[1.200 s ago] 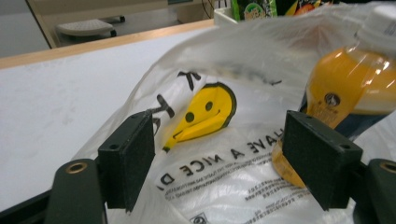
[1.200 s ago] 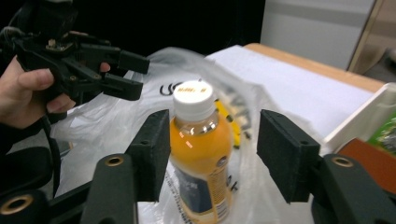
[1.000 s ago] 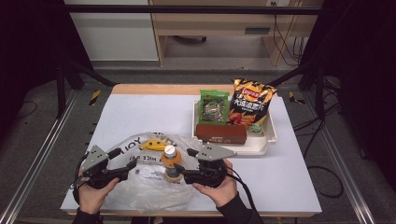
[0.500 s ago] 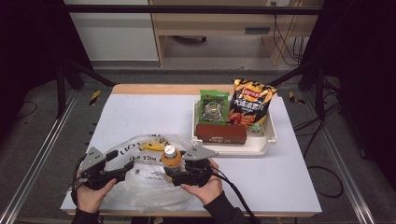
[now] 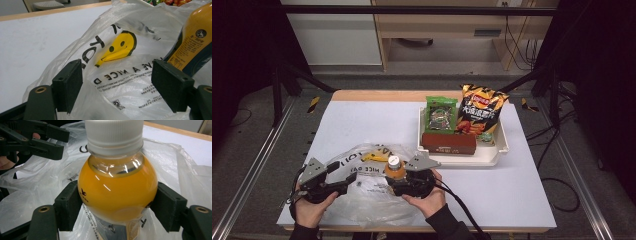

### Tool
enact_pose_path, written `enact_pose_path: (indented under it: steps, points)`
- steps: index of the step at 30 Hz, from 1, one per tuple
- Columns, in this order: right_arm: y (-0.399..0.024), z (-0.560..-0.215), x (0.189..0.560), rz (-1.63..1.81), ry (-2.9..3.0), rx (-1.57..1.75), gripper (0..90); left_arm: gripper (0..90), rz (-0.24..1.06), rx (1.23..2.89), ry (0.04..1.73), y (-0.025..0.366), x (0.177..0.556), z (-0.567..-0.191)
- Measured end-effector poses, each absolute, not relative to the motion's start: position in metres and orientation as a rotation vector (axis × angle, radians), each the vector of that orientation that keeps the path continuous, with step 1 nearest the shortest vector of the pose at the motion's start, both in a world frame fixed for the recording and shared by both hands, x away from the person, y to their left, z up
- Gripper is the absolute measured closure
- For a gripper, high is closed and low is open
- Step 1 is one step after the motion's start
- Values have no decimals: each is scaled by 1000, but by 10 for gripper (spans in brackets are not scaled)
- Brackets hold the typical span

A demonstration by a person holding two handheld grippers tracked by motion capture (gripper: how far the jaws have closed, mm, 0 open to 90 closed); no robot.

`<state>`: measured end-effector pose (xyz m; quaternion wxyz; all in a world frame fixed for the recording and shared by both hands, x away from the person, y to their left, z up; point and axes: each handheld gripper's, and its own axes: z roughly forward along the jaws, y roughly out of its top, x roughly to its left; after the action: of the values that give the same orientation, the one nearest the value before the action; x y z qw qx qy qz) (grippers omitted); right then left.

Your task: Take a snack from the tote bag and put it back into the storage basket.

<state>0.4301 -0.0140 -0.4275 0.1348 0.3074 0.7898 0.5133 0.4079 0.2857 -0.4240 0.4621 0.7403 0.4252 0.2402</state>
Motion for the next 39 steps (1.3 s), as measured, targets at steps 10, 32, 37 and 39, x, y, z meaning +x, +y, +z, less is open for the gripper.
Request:
enact_pose_path:
  steps: [10, 32, 37, 39]
  points:
    - [-13, -418, 425, 1466, 2330, 854, 304, 251, 588, 1828, 1048, 285, 409, -426]
    - [-15, -337, 409, 1601, 2247, 769, 306, 251, 592, 1837, 1046, 284, 408, -427]
    - [-21, -323, 409, 1621, 2228, 765, 307, 252, 590, 1835, 1049, 283, 409, -427]
    - [-24, -317, 409, 1628, 2216, 760, 307, 252, 591, 1835, 1049, 283, 408, -427]
